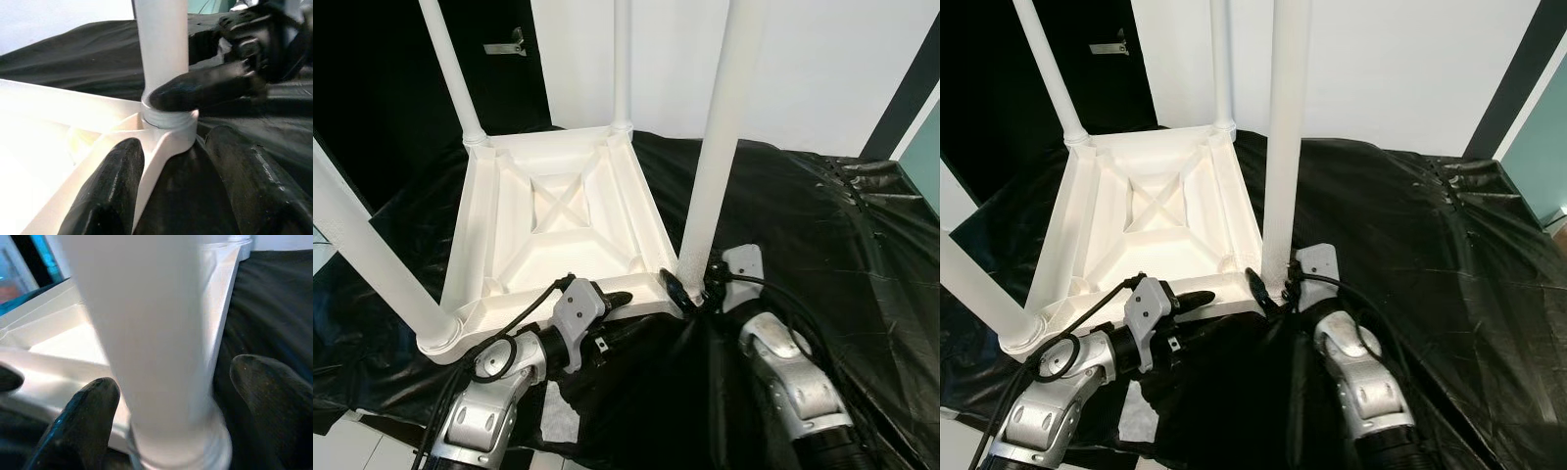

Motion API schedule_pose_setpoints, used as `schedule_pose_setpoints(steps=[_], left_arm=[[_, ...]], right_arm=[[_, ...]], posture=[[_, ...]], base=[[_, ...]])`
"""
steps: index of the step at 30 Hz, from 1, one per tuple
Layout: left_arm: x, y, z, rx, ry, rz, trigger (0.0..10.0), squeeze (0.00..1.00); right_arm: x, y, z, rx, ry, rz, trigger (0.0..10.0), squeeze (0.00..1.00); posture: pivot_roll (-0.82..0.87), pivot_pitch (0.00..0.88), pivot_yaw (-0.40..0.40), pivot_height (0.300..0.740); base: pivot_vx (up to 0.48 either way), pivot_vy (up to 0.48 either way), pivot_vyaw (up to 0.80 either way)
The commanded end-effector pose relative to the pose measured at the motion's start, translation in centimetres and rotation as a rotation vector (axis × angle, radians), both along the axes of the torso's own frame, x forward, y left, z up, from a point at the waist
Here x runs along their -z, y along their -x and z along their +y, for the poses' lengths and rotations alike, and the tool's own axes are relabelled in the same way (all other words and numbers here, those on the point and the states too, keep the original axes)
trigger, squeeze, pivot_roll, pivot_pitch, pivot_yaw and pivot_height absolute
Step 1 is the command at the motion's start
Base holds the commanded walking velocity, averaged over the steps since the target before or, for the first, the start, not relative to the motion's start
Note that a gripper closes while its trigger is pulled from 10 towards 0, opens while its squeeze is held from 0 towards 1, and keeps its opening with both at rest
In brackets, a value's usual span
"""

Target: Building children table

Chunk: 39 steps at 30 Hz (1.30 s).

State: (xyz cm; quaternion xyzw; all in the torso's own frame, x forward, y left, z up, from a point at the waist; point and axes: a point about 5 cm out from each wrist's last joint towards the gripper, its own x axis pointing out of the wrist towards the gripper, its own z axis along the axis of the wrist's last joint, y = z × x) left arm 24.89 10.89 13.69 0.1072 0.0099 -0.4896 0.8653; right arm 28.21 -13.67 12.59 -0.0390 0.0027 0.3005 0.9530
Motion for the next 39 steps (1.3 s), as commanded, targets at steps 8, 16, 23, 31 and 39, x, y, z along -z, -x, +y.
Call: schedule_pose_setpoints(steps=[8,16,23,31,39], left_arm=[[0.1,-0.8,0.1,-0.016,-0.019,-0.012,10.0,0.0],[-0.4,-1.5,0.1,-0.019,-0.016,-0.034,10.0,0.0],[-0.4,-1.7,-0.1,-0.01,-0.014,-0.043,10.0,0.0],[-0.1,-1.4,-0.1,-0.019,-0.014,-0.042,10.0,0.0],[0.4,-0.6,-0.2,-0.013,-0.013,-0.018,10.0,0.0]], right_arm=[[-0.9,-2.0,-1.3,-0.244,0.129,0.0,10.0,0.0],[-1.3,-3.3,-0.2,-0.398,0.205,0.005,10.0,0.0],[-1.2,-4.3,1.0,-0.475,0.235,-0.007,0.0,0.0],[-0.6,-3.9,0.5,-0.457,0.2,0.014,0.0,0.0],[1.0,-3.1,1.6,-0.224,0.161,0.031,10.0,0.0]], posture=[[-0.03,0.0,-0.005,0.74],[-0.03,0.0,0.002,0.74],[-0.02,0.0,-0.01,0.74],[-0.01,0.0,-0.027,0.74],[0.0,0.0,-0.033,0.74]], base=[[0.0,0.0,0.0],[0.0,0.0,0.0],[0.0,0.0,0.0],[0.0,0.0,0.0],[0.0,0.0,0.0]])
